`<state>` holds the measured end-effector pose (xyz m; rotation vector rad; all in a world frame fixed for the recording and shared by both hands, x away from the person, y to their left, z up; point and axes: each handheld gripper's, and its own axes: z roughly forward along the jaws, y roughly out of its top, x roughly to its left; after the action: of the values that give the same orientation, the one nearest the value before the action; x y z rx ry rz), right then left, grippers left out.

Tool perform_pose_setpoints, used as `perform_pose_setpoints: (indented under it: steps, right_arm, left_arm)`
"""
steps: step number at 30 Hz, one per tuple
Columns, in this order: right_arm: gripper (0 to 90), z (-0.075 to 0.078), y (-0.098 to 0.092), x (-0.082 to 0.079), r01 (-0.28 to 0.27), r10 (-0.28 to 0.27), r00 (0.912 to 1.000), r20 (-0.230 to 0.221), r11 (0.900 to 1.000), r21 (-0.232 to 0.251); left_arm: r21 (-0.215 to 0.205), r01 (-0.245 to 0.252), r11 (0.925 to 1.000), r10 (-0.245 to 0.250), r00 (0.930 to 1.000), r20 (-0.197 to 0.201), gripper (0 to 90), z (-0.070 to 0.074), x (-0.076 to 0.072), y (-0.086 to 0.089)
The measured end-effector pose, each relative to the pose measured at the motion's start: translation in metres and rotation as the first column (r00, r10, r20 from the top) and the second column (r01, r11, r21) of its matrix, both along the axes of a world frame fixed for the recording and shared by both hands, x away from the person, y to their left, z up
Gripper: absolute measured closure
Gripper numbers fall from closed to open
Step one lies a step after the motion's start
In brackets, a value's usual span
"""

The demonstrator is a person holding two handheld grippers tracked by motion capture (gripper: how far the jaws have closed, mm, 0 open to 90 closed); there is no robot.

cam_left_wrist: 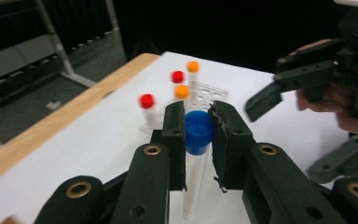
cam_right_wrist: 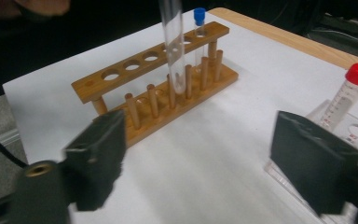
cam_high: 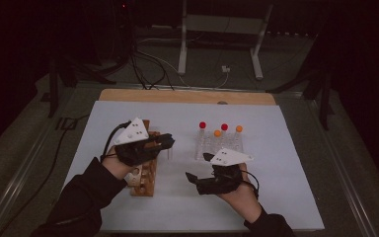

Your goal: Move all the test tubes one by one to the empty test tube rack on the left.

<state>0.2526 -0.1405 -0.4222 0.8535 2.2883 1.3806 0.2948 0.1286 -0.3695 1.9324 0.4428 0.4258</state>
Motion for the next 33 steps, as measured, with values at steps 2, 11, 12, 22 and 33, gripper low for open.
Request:
perform_pose_setpoints:
  steps: [2,11,12,22,33]
  right_arm:
    - [11.0,0.0,-0.001,0.0,-0.01,0.01,1.0,-0.002,1.0,0.008]
    - [1.3,0.002,-0.003,0.0,-0.044,0.045,0.999,-0.009,0.999,0.03]
    - [1.3,0.002,-0.004,0.0,-0.043,0.044,0.999,-0.005,0.998,0.041]
    - [0.0,0.005,-0.006,0.0,-0.044,0.044,0.999,0.004,0.998,0.037]
    - [0.0,0.005,-0.008,0.0,-0.047,0.047,0.9989,0.005,0.998,0.045]
  left_arm:
    - [0.0,-0.026,0.9997,0.026,0.9996,0.014,77.6,0.006,0.002,0.008]
    - [-0.007,-0.147,0.9891,0.147,0.9885,0.035,77.6,0.017,0.02,0.043]
    - [-0.012,-0.16,0.987,0.16,0.9866,0.03,77.6,0.016,0.023,0.047]
    - [-0.043,-0.274,0.9609,0.274,0.9617,0.0,77.7,-0.005,0.052,0.073]
    - [-0.044,-0.329,0.9433,0.327,0.9436,-0.054,77.7,-0.042,0.067,0.076]
